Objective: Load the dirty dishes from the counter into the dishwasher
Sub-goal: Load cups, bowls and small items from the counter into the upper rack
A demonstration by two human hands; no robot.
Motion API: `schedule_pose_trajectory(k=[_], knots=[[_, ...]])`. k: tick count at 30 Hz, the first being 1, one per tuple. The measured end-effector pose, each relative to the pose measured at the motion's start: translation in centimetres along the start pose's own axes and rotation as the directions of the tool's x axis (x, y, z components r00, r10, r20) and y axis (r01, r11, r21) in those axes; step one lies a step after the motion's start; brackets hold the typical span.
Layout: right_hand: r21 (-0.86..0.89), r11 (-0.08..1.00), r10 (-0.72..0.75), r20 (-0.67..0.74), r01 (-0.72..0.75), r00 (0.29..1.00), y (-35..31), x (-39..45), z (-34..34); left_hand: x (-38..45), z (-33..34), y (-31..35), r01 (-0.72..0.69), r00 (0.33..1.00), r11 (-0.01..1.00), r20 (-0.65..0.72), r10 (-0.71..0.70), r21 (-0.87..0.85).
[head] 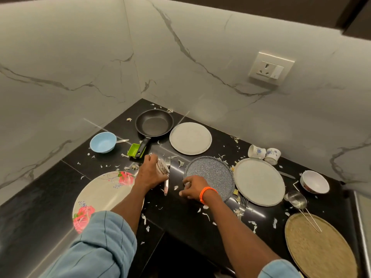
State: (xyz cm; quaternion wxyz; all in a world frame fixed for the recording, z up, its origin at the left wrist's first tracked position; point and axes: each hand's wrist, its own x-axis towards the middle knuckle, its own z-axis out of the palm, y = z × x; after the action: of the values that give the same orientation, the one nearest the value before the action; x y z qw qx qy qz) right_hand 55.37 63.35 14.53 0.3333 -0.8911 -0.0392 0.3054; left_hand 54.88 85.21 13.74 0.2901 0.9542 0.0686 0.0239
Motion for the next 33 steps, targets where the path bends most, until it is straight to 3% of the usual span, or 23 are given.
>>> schedule_pose_trajectory(k=[6, 16, 21, 23, 26, 30, 33], knots=[[0.108, 0.991, 0.098, -0.237, -0.074, 0.967, 7.1, 0.6, -7.4, 2.7, 1.7, 6.2, -0.037, 0.999, 0.999, 0.039, 0.038, -0.008], [0.089, 0.979, 0.2, -0.569, -0.182, 0.798, 15.6, 1.4, -20.6, 4.9, 8.7, 15.7, -0.089, 0.982, 0.994, 0.164, 0.099, -0.067], [-0.089, 0.982, 0.082, -0.606, -0.17, 0.791, 16.7, 3.9, -24.2, 5.6, 10.2, 18.4, -0.042, 0.988, 0.997, 0.147, 0.052, -0.071], [-0.242, 0.955, 0.0, -0.577, -0.171, 0.817, 16.7, 5.2, -25.0, 6.0, 10.3, 19.0, -0.007, 0.991, 0.996, 0.134, 0.018, -0.085], [-0.405, 0.889, -0.004, -0.472, -0.213, 0.881, 16.7, 7.0, -25.5, 6.2, 10.2, 19.6, 0.031, 0.994, 0.994, 0.112, -0.019, -0.107], [-0.481, 0.855, 0.006, -0.364, -0.194, 0.931, 17.3, 8.8, -25.3, 5.7, 9.7, 19.3, 0.06, 0.994, 0.992, 0.099, -0.049, -0.11], [-0.508, 0.841, -0.052, -0.419, -0.186, 0.906, 17.9, 9.1, -24.9, 5.1, 9.3, 18.4, 0.086, 0.991, 0.992, 0.106, -0.077, -0.092]])
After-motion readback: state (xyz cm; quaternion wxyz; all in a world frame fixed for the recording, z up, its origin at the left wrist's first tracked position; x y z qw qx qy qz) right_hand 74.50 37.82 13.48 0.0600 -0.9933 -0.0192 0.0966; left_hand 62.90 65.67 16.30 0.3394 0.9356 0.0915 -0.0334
